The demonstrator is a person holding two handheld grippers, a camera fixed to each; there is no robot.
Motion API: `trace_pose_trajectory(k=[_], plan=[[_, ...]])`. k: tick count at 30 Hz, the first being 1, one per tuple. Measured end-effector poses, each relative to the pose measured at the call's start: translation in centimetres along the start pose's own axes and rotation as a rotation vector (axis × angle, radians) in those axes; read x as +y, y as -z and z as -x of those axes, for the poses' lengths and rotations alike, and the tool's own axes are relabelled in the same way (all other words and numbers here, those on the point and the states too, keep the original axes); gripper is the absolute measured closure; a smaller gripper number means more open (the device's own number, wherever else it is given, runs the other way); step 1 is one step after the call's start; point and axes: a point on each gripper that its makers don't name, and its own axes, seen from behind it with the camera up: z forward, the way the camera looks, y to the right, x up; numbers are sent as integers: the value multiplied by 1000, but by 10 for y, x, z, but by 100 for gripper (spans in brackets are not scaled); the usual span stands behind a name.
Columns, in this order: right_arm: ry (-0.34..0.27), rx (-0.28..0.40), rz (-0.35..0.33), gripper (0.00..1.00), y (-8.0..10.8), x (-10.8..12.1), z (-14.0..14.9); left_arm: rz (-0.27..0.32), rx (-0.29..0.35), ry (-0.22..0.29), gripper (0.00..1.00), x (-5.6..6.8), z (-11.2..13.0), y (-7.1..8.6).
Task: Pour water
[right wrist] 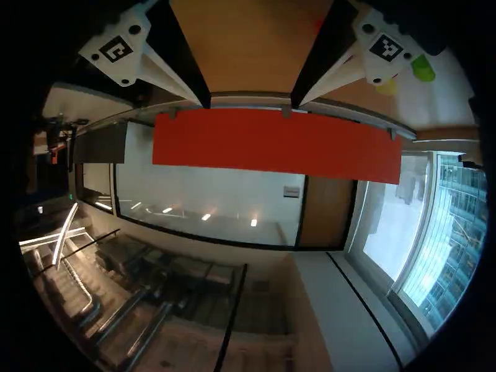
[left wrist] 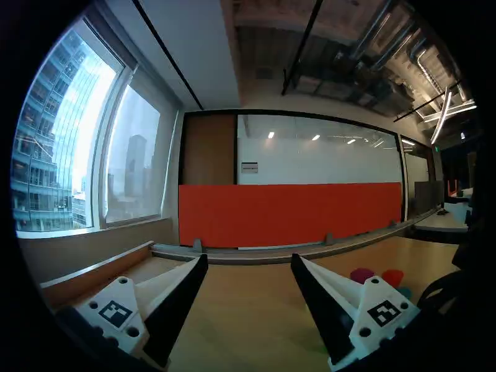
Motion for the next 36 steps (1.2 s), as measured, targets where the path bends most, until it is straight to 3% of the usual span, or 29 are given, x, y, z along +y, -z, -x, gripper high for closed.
trace_pose_trajectory(k=[24,36], plan=[[-35,-45,9,0,5,-4,19,-28,-43,-45,0,2,63,0],[-36,-66,11,0,5,-4,25,-36,-65,-27,0,4,89,-2]])
